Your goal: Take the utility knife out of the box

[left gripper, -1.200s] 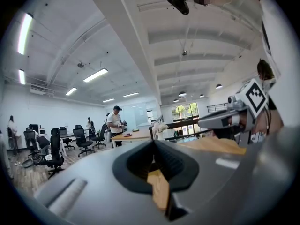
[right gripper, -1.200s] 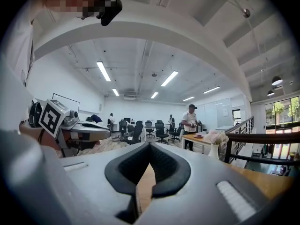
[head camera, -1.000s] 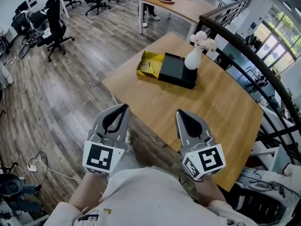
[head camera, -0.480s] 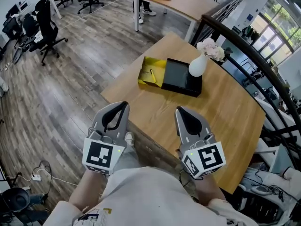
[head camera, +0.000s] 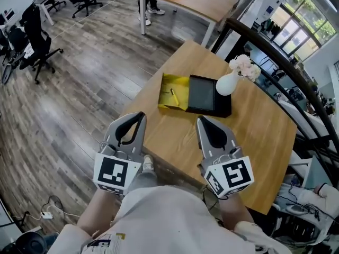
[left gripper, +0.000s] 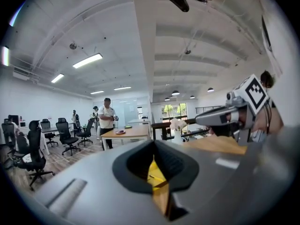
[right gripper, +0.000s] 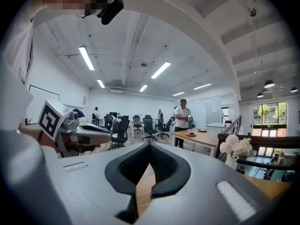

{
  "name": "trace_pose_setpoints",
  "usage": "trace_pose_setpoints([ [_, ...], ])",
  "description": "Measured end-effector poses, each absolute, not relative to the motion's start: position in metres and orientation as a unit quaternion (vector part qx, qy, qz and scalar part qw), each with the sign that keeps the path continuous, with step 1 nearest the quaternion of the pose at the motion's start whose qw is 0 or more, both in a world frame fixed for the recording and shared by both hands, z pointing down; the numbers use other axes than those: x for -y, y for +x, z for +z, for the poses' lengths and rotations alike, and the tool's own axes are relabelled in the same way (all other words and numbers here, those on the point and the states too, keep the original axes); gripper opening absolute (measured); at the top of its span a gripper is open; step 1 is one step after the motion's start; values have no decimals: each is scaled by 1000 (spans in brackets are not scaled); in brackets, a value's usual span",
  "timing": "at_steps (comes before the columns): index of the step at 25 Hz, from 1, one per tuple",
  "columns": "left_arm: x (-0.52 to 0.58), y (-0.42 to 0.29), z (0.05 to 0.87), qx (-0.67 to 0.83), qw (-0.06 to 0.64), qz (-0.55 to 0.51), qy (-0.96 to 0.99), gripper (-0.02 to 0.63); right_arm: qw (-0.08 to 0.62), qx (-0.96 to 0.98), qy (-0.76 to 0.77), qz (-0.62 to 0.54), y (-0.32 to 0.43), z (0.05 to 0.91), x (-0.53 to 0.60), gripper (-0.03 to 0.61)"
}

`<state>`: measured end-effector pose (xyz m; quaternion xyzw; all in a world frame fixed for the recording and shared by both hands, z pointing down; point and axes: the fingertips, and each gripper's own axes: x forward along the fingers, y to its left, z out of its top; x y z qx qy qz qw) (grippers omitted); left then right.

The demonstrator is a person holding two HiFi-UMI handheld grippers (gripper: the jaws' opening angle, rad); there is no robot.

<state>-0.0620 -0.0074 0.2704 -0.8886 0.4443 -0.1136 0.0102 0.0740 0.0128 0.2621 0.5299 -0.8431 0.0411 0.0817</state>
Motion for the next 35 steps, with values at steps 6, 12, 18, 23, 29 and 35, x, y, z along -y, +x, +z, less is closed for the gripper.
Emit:
trace_pose_setpoints([
  [6,51,-82,276,-419,2,-113,-901,2,84,829,552,32,47,255,35,2],
  [12,87,-95,280,-403,23,-118,-907,2,93,818,567,28,33,259,63,0],
  [18,98,-89,283,-399,11,-113,-910,2,103,811,576,30,47,262,74,0],
  [23,102,-75,282,-406,7,-116,-907,2,106,812,573,34,67,267,76,1],
  [29,103,-58,282,-410,6,-126,-903,2,106,818,563,45,84,273,78,2],
  [35,109,-45,284,-415,9,-133,-900,2,100,828,550,52,94,279,84,1],
])
